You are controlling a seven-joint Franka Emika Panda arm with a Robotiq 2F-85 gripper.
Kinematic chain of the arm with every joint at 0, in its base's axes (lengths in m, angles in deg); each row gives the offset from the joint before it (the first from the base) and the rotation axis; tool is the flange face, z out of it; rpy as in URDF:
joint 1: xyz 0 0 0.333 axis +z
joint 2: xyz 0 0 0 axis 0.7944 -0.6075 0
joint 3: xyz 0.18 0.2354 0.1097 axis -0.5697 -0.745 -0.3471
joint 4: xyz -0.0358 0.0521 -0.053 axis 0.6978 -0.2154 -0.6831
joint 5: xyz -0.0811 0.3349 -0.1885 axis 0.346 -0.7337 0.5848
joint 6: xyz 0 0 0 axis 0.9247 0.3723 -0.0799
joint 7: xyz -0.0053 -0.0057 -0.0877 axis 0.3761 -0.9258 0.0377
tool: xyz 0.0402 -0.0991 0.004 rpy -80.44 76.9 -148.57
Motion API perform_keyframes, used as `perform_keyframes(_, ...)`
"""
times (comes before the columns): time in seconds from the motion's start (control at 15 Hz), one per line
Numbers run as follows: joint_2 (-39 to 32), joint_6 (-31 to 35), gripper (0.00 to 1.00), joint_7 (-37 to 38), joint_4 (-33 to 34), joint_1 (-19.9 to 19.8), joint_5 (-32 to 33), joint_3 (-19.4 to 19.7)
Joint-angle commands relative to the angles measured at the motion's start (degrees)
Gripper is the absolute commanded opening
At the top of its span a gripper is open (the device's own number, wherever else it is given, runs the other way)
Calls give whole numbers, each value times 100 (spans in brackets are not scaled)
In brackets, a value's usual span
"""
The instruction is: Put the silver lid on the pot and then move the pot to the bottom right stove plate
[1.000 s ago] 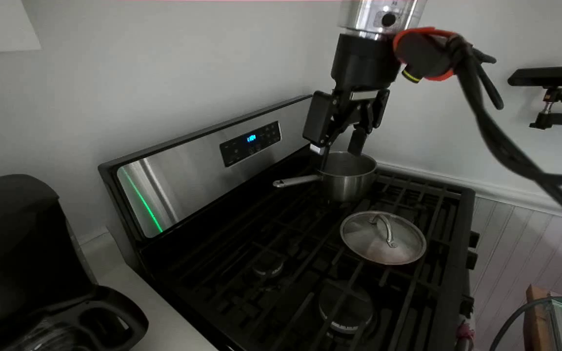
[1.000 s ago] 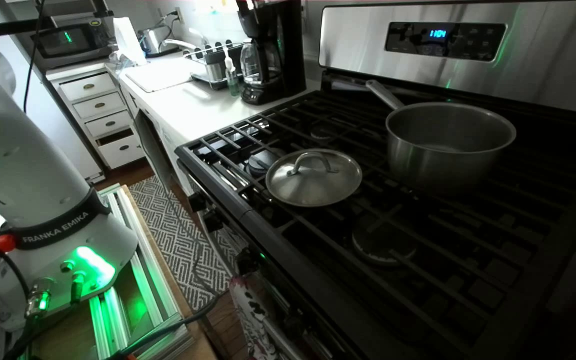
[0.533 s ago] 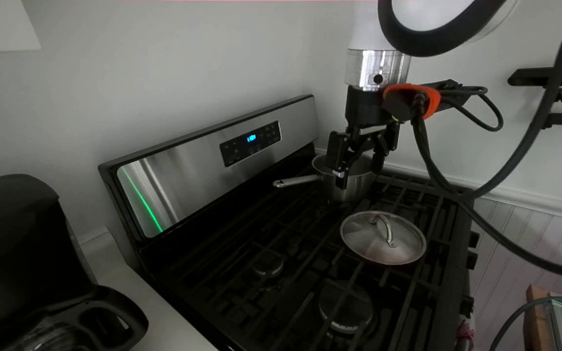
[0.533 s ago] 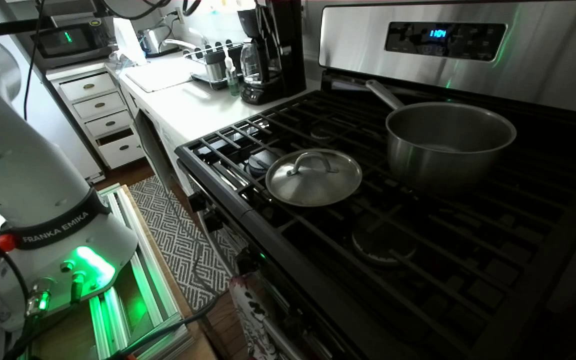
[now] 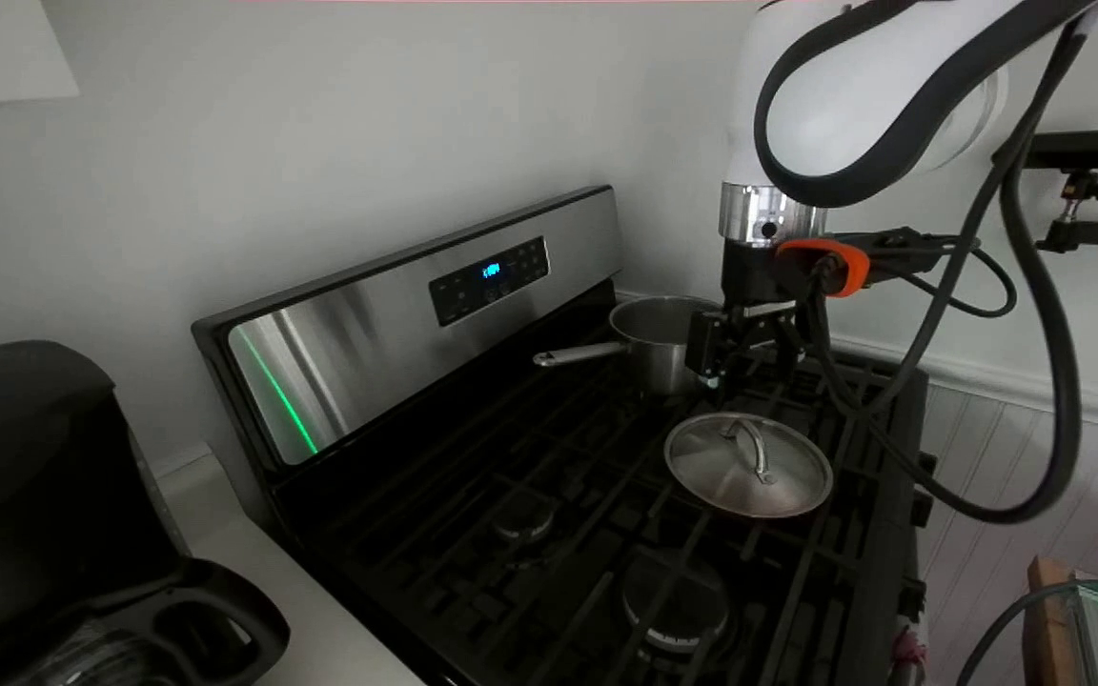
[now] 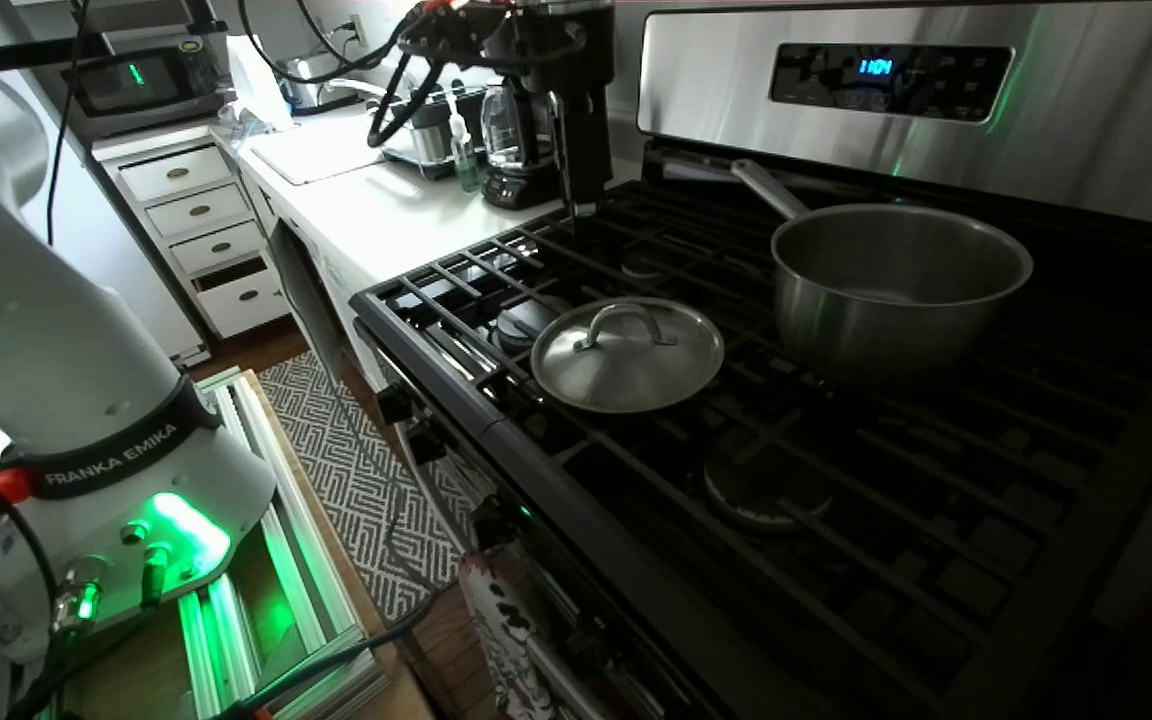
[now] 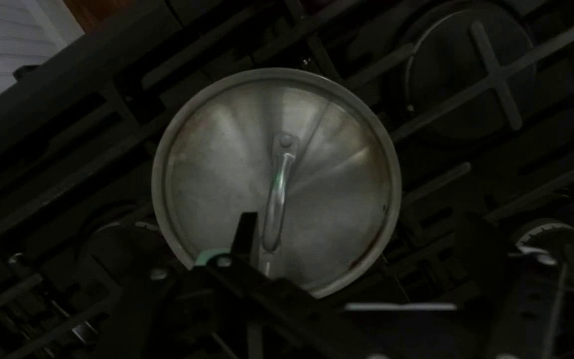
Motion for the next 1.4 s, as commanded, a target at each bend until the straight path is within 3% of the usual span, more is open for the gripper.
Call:
perform_keyframes(0.0, -38, 14, 100, 9, 0, 8, 13, 83)
perform_keyframes(0.2, -71, 52, 100, 33, -2, -3, 12, 103)
perform_keyframes(0.67, -963, 15, 100, 158, 292, -91, 334, 254)
perform_keyframes(1.2, -1693, 387, 100, 41, 521, -15, 96, 511)
perform_keyframes(1.27, -1747, 388, 96, -10, 548, -11, 27, 519)
perform_keyframes(1.33, -1795, 397, 74, -24, 572, -7, 11, 527)
